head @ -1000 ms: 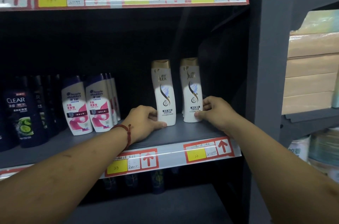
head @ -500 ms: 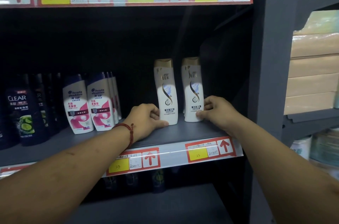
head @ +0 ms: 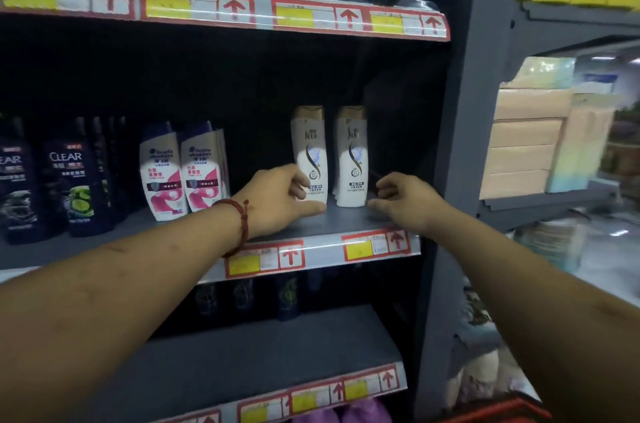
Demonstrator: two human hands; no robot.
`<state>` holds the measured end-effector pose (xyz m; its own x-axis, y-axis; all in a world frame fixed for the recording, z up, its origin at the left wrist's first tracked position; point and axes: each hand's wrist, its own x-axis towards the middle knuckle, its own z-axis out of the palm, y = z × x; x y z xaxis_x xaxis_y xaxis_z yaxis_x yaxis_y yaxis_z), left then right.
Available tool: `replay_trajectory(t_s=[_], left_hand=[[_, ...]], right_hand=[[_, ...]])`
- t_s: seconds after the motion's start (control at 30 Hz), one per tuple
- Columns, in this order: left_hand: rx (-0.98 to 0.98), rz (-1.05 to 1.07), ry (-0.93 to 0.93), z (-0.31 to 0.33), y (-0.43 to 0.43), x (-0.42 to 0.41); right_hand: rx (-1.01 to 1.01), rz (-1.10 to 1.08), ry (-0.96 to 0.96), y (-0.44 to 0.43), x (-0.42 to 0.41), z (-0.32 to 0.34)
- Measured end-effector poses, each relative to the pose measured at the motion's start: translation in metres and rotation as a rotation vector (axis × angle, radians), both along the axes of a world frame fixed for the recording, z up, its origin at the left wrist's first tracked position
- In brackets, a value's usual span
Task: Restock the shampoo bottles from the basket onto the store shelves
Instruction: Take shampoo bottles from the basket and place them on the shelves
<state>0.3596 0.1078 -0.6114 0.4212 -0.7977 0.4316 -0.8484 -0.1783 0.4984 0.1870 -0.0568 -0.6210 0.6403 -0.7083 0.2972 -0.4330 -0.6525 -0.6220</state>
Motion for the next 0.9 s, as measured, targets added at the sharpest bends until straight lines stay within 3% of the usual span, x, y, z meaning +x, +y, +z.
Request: replay_trajectory(t_s=[0.1, 0.3, 0.53, 0.9], left_hand=[[0.048, -0.112, -0.103, 0.002, 0.020, -0.029], [0.123, -0.318, -0.277, -0.024, 0.040, -0.102], [0.249, -0.485, -0.297, -0.100, 0.025, -0.167], [0.475, -0.673, -0.263, -0.246, -0.029, -0.248]], right_hand=[[-0.148, -0.004, 0.072, 0.032, -0.038, 0.004], [-0.253, -0.107, 0.239, 0.075, -0.120, -0.020], [-0.132, -0.239, 0.372, 0.096, -0.214, -0.101], [0.215, -0.461, 0.391, 0.089, -0.313, -0.250]])
